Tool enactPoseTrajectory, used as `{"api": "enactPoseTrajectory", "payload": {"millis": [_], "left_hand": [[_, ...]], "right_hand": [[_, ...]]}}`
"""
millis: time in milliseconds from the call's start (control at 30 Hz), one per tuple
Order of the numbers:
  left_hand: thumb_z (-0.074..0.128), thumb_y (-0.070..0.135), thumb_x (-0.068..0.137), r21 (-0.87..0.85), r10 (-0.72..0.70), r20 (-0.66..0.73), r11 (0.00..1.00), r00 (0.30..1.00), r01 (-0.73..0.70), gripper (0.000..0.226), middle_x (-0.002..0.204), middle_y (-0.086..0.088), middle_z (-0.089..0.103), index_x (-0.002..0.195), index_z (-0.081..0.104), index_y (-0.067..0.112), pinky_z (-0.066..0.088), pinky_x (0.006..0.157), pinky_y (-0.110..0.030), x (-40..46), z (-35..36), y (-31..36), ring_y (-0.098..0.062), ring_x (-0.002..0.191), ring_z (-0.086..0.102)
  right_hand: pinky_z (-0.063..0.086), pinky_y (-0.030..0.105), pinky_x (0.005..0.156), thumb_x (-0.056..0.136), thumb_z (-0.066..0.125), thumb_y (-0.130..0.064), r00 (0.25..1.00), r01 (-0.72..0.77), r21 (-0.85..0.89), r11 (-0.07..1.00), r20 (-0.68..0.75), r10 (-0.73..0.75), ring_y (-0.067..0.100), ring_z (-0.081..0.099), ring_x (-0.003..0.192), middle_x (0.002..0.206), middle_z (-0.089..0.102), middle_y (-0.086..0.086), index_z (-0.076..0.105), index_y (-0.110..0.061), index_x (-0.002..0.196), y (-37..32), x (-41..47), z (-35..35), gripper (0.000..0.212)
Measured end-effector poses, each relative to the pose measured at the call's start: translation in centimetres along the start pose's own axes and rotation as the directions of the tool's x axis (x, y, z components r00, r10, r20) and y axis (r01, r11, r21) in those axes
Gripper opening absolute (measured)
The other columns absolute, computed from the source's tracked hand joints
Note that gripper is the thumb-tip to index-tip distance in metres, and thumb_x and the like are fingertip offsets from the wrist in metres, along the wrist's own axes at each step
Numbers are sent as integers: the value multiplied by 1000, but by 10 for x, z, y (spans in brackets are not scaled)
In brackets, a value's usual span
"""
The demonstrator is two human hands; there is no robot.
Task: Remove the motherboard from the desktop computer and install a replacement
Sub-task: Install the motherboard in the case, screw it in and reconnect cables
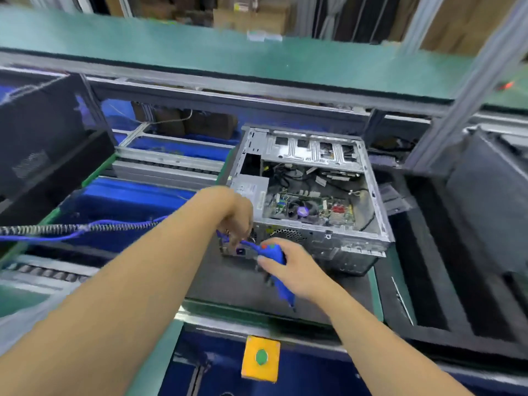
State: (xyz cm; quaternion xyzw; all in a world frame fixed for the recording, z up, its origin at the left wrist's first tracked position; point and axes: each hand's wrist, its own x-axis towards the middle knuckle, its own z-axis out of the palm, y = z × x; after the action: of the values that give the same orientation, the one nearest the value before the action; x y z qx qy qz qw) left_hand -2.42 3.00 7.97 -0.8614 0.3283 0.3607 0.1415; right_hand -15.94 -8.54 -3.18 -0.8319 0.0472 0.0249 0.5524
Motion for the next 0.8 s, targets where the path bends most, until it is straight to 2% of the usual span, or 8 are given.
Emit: {"api": "enactPoseTrajectory", "payload": {"millis": [133, 233, 333, 400, 467, 567, 700, 800], "left_hand": [[67, 26, 84, 226, 16, -610, 962, 792, 155, 32, 122, -4, 62, 115, 64, 22, 45, 94, -42, 2, -51, 34, -28, 116, 56], [66, 17, 73, 315, 226, -920, 912, 322, 261, 35, 116, -8, 57, 108, 61, 22, 36, 92, -43, 6, -64, 59, -32, 111, 51], [59, 4, 71, 426, 441, -883, 896, -158, 123, 30, 91, -9, 61, 99, 66, 14, 38, 67, -40, 25, -67, 53, -30, 76, 56], [63, 5, 76, 538, 528, -843, 830, -104, -144, 24, 80, -11, 60, 99, 67, 7, 39, 53, -38, 49, -59, 39, -32, 63, 57], [58, 16, 82, 394, 461, -875, 855, 146, -338, 17, 80, -9, 64, 97, 63, 9, 38, 48, -36, 77, -47, 20, -36, 67, 61], [52, 27, 89, 170, 278, -865, 945, 418, -279, 15, 94, -8, 65, 93, 58, 14, 38, 66, -38, 125, -35, -8, -34, 91, 59], [45, 38, 95, 41, 133, -835, 983, 535, -180, 30, 105, -3, 60, 110, 63, 19, 38, 84, -40, 172, -22, -32, -28, 102, 50], [31, 43, 93, 45, 130, -811, 986, 571, -160, 32, 91, -3, 59, 87, 54, 22, 30, 74, -41, 185, -19, -33, -27, 85, 48]], "right_hand": [[55, 47, 68, 96, 63, -26, 979, 86, 308, 948, -205, -22, 24, 63, 68, 85, 70, 16, 64, -23, 99, -24, 25, -58, 4], [58, 50, 71, 90, 69, -36, 941, 188, 498, 846, -338, -10, 30, 66, 76, 93, 72, 13, 68, -26, 102, -43, 53, -91, 16], [51, 44, 70, 83, 74, -37, 869, 249, 482, 840, -494, 26, 27, 60, 75, 86, 66, 11, 70, -25, 93, -54, 83, -116, 16], [48, 40, 69, 79, 75, -31, 827, 255, 470, 845, -559, 62, 23, 59, 73, 80, 66, 8, 71, -21, 83, -53, 101, -124, 12], [49, 37, 70, 81, 74, -31, 806, 260, 431, 864, -589, 50, 20, 60, 70, 75, 67, 4, 71, -21, 76, -46, 117, -125, 11], [53, 35, 71, 93, 65, -32, 843, 201, 394, 897, -536, 47, 23, 68, 78, 83, 73, 1, 66, -22, 93, -32, 138, -120, 10], [48, 34, 61, 87, 63, -39, 898, 184, 535, 825, -434, 81, 22, 55, 59, 68, 61, 6, 56, -8, 91, -16, 163, -115, 33], [38, 30, 54, 88, 56, -55, 912, 177, 678, 713, -386, 141, 21, 46, 53, 61, 54, 7, 55, -10, 76, -7, 179, -113, 47]]}}
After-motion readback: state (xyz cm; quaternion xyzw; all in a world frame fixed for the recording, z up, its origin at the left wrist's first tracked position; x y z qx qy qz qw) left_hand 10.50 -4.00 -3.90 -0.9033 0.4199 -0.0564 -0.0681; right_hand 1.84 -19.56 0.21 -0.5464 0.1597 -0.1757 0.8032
